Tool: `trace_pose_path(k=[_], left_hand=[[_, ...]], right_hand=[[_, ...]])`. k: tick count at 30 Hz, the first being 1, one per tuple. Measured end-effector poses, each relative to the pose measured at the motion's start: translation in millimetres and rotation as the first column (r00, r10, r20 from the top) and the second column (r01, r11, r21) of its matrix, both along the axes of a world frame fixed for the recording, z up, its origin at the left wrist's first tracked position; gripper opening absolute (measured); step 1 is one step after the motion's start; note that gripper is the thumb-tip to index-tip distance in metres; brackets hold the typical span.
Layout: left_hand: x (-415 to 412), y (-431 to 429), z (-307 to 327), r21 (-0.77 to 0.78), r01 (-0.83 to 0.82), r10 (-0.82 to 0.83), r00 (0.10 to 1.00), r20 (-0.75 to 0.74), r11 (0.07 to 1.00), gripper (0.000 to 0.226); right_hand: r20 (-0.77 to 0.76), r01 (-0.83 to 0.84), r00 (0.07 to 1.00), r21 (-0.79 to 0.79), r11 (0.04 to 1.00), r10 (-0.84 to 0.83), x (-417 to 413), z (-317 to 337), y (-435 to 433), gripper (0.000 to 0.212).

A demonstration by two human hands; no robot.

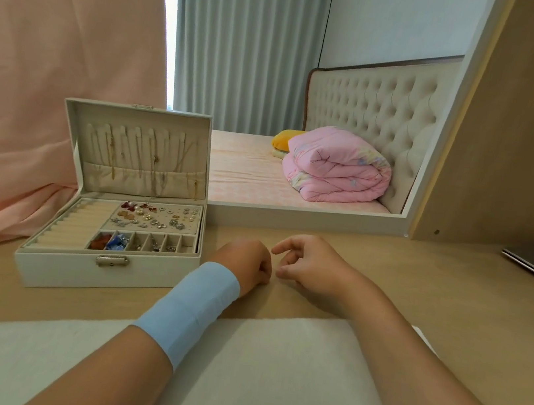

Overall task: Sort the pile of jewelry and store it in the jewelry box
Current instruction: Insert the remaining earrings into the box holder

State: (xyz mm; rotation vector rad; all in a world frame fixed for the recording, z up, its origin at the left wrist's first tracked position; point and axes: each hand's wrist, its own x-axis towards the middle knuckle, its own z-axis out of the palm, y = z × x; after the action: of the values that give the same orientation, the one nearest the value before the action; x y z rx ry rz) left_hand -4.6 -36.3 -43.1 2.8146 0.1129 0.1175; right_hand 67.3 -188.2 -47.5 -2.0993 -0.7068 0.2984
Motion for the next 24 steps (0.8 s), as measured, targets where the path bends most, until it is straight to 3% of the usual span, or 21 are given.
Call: trace_pose_path(k=[10, 15, 20, 24], left_hand=[[-4.2, 0.2, -4.5, 0.079, 0.022, -0.020, 0.999, -0.026, 0.997, 0.026], [-4.3, 7.5, 7.5, 0.071, 0.021, -0.026, 0.997, 0.078, 0.997, 0.021], [-10.2, 21.9, 31.7, -0.077, 0.012, 0.004, 0.979, 0.205, 0.997, 0.018], [-22.4, 46.7, 54.9, -0.226, 0.029, 0.014, 0.983, 0.183, 0.974, 0.018]], right_hand=[[0.013, 0.100, 0.995, 0.111, 0.989, -0.102, -3.4, -5.6, 6.3, 0.023], [-0.041, 0.107, 0.994, 0.232, 0.967, -0.100, -14.8, 5.2, 10.6, 0.021], [-0.027, 0.055, 0.998, 0.310, 0.949, -0.049, -26.2, 24.4, 24.3, 0.021], [-0.025, 0.025, 1.000, 0.377, 0.926, -0.017, -32.5, 40.2, 48.6, 0.019]])
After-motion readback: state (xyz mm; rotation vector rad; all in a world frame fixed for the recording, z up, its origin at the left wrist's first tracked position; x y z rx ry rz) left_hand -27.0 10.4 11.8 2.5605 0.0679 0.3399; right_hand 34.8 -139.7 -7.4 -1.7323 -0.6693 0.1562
